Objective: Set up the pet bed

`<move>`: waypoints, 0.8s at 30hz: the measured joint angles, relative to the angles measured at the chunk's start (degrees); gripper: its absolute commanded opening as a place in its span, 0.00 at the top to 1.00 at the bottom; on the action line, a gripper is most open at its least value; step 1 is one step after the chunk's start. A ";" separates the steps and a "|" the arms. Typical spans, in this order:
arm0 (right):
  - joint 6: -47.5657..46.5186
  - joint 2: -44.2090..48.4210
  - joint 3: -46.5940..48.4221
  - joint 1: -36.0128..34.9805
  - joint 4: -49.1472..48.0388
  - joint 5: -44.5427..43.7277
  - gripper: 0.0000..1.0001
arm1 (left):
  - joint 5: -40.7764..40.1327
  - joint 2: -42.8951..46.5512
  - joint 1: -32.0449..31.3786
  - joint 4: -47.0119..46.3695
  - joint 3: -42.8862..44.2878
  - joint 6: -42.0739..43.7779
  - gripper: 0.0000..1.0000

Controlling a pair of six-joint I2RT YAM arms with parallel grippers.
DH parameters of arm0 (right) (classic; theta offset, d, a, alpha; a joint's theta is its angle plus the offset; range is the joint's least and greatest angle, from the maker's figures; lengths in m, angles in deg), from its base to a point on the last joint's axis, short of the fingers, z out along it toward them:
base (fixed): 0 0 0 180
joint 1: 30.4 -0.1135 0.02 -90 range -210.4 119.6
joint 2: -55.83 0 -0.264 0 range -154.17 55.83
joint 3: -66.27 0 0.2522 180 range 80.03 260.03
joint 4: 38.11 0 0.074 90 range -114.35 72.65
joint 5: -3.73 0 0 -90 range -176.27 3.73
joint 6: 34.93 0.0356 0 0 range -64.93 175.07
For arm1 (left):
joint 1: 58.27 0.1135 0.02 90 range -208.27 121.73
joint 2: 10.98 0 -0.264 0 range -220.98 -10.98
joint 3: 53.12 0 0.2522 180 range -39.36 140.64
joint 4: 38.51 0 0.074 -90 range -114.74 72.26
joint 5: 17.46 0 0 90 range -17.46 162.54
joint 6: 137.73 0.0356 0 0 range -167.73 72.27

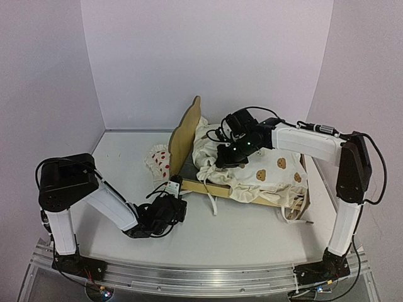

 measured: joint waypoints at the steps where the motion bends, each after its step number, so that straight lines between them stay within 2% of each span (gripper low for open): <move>1: 0.23 -0.68 1.02 -0.20 0.02 0.45 1.00 | -0.31 0.86 0.10 2.70 -0.02 -1.12 1.00; 13: 3.69 -9.09 12.88 -3.29 0.47 2.07 1.00 | 0.40 14.29 7.76 27.93 -2.81 -11.89 1.00; 15: 4.22 -10.62 14.46 -3.64 0.60 2.14 0.96 | 1.01 16.34 9.01 30.90 -2.95 -12.99 1.00; 16: 4.45 -11.36 15.19 -3.75 0.67 2.18 0.90 | 1.38 17.17 9.57 32.24 -2.95 -13.48 1.00; 21: 5.46 -14.56 17.81 -3.94 0.53 1.96 0.51 | 3.29 20.03 12.20 38.54 -2.91 -15.98 1.00; 24: 5.47 -14.96 17.90 -4.08 0.56 1.82 0.38 | 5.27 20.14 12.96 42.32 -2.91 -17.52 1.00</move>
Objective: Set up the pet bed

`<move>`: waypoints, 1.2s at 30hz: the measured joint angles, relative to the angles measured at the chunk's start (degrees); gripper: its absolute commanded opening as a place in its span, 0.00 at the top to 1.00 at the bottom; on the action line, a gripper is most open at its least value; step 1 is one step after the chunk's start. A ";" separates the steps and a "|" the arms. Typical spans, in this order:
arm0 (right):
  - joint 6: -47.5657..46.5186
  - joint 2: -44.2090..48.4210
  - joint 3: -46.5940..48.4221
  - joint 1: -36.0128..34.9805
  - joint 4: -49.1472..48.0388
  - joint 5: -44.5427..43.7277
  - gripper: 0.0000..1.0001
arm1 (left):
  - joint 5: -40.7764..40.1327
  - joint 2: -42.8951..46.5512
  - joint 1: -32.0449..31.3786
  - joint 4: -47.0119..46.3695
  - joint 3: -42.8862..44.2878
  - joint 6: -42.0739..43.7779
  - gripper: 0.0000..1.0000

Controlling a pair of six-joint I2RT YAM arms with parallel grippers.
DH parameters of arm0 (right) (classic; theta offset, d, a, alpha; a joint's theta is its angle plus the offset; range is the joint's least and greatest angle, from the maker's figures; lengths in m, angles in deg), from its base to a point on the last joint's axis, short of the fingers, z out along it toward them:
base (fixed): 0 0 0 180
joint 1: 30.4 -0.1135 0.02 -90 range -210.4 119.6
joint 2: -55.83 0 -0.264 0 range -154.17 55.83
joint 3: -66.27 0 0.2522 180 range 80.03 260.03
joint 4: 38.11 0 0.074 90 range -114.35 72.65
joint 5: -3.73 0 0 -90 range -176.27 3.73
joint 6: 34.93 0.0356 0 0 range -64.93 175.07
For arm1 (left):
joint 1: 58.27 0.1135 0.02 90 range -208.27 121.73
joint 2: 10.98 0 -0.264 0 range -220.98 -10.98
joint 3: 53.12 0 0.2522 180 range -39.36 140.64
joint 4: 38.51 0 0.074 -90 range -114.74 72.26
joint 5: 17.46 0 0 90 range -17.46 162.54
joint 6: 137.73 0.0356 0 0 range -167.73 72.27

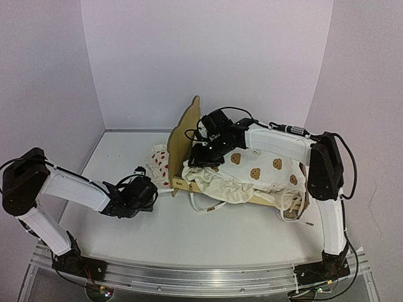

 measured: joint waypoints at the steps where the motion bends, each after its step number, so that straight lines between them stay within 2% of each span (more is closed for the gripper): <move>1: 0.01 0.00 0.22 -0.06 0.17 0.03 0.35 | 0.62 0.01 0.03 1.17 0.04 -0.78 1.00; 7: -1.44 0.44 1.91 -0.43 0.96 0.79 0.21 | 4.23 2.59 -0.06 9.08 0.62 -6.76 1.00; 12: -3.95 4.86 0.38 -1.41 3.02 1.06 0.17 | 4.64 6.99 -0.06 14.03 0.72 -10.47 1.00; 15: -5.80 10.47 -3.63 -3.12 3.35 1.02 0.20 | 5.17 7.83 -0.06 15.20 0.74 -11.39 1.00; 19: -8.32 18.21 -10.88 -7.78 3.38 0.30 0.28 | 7.22 7.93 -0.06 15.96 0.74 -11.73 1.00; 22: -9.45 20.03 -15.21 -11.63 3.08 -1.90 0.34 | 9.27 9.10 -0.02 16.49 0.63 -11.70 1.00; 26: -8.82 17.84 -21.11 -15.48 1.71 -5.80 0.39 | 11.14 11.39 -0.02 16.67 0.46 -11.54 1.00; 36: -3.47 7.82 -24.53 -15.66 -7.55 -14.55 0.43 | 14.07 12.05 -0.02 15.99 -1.20 -10.16 1.00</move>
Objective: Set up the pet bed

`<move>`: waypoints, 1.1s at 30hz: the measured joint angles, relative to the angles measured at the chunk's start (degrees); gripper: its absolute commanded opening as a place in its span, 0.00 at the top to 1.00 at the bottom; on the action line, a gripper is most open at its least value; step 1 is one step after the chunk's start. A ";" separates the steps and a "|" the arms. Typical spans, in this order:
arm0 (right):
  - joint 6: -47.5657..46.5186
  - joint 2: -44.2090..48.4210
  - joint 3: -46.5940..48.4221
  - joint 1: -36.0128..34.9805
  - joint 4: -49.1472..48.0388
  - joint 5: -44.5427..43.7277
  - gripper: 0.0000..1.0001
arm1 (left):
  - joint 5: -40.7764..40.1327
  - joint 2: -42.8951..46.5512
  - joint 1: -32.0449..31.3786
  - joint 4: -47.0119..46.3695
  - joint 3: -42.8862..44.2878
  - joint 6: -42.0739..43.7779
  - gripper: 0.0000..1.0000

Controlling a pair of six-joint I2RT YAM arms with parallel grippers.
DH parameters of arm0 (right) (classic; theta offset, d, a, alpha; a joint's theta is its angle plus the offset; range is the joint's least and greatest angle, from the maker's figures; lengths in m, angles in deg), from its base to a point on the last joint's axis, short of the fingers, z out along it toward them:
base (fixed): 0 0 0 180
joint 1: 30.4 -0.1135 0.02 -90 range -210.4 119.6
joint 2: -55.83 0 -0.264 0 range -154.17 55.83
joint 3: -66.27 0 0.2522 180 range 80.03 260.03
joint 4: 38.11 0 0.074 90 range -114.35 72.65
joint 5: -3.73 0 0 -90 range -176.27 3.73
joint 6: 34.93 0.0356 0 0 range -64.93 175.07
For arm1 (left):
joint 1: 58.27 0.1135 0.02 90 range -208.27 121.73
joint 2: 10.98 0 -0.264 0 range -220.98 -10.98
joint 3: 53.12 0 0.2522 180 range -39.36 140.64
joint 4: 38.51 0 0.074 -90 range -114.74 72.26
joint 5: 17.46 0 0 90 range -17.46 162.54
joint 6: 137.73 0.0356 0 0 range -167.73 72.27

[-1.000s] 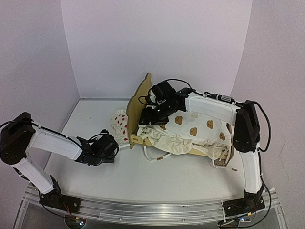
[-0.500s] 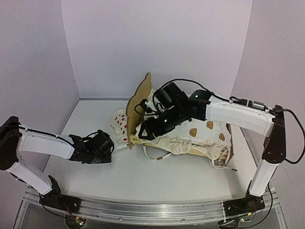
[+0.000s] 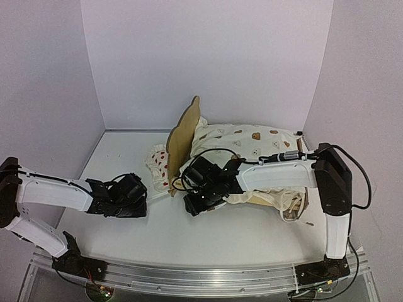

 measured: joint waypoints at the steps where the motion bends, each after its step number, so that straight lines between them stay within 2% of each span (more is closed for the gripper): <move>1: 0.33 -0.54 0.00 -0.02 -1.14 -0.96 0.46 | 0.15 0.20 0.00 -0.07 -0.13 0.07 1.00; 6: 2.15 -3.03 0.00 -0.01 -6.12 -4.48 0.67 | 1.05 1.88 0.00 -0.57 -0.84 0.38 1.00; 10: 3.44 -4.56 0.00 0.01 -8.87 -5.07 0.88 | 1.27 3.28 0.00 -0.53 -0.90 0.94 1.00; 13: 4.40 -5.28 0.04 -0.09 -10.26 -4.50 0.98 | 1.32 4.22 0.00 -0.51 -0.90 1.42 1.00; 18: 5.31 -5.63 2.10 -1.34 -10.71 -2.51 1.00 | 1.69 5.23 0.00 -0.46 -0.90 2.09 1.00; 28: 12.20 -9.75 16.99 -5.42 -16.23 4.83 1.00 | 2.59 10.29 0.00 0.79 -0.67 3.23 1.00; 33: 15.20 -11.03 14.63 -5.50 -20.68 6.54 1.00 | 2.59 11.46 0.00 2.40 -0.43 3.43 1.00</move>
